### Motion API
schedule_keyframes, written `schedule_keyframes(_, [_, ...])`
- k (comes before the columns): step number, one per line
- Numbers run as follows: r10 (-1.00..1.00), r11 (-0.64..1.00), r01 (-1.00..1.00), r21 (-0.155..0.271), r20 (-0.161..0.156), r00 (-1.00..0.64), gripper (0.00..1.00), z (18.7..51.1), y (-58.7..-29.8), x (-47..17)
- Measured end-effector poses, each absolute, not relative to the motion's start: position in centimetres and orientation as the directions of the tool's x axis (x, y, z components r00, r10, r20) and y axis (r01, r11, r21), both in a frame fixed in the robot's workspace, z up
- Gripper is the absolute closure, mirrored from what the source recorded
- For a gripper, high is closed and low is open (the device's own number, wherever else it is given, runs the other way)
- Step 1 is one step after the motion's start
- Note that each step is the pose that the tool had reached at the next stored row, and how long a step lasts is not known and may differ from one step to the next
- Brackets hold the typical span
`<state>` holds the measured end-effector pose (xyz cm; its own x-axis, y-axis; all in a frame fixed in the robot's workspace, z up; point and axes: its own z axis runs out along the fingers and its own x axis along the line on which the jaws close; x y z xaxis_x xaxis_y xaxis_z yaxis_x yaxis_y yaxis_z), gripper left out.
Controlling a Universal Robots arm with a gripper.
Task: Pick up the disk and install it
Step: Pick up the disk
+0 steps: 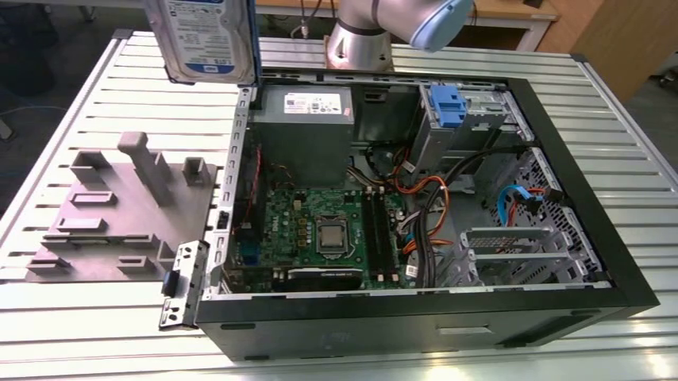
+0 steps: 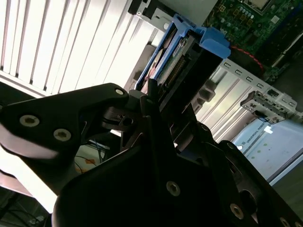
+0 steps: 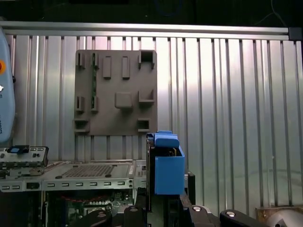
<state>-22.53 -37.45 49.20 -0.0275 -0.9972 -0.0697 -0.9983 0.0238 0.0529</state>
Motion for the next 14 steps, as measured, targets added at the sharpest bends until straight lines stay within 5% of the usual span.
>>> schedule_keyframes(14, [-0.997,0.024,-0.998,0.053,-0.070,-0.028,0.65,49.2,-37.4,-17.7])
